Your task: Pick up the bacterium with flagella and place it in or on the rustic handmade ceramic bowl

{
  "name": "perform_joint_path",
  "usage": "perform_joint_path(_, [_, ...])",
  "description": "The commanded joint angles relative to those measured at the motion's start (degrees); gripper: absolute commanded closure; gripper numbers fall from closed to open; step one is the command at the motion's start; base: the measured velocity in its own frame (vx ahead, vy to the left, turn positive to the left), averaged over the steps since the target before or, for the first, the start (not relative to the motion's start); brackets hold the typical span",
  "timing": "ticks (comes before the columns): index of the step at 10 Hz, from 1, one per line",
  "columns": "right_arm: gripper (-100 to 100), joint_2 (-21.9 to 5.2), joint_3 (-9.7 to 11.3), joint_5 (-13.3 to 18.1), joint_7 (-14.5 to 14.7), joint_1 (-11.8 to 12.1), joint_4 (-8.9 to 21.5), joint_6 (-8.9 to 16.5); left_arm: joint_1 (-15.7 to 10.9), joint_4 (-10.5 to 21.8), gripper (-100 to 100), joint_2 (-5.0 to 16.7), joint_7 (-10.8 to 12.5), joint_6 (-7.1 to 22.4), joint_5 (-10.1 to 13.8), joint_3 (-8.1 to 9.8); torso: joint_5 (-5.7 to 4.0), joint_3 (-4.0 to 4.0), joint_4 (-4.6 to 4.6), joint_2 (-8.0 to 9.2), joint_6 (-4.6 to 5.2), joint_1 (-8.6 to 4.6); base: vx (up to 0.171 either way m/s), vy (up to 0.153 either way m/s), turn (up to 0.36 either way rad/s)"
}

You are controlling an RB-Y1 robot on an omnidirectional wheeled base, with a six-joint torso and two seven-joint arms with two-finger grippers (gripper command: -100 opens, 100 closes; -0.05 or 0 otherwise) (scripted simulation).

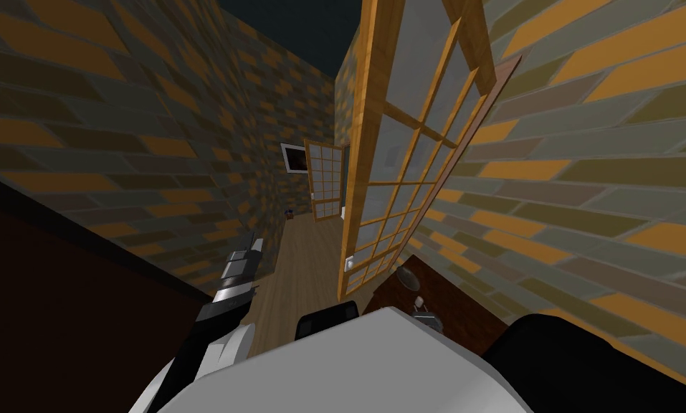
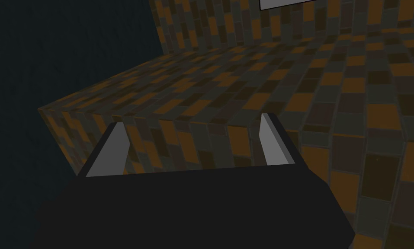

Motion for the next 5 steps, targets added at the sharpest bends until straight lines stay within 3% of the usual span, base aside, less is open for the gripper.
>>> perform_joint_path(1, [100,-1.65,-0.54,0.36,-0.60,1.55,-1.90,-0.67,0.00,0.00,0,0.00,0.00,0.00,0.00,0.00,0.00,0.00,0.00,0.00,0.00,0.00,0.035,-0.047,0.085])
perform_joint_path(5, [100,-6.39,-0.87,1.83,-4.07,3.43,-3.61,-1.75,0.00,0.00,0,0.00,0.00,0.00,0.00,0.00,0.02,-0.01,0.01,-0.03,0.00,0.07,0.031,-0.039,0.084])
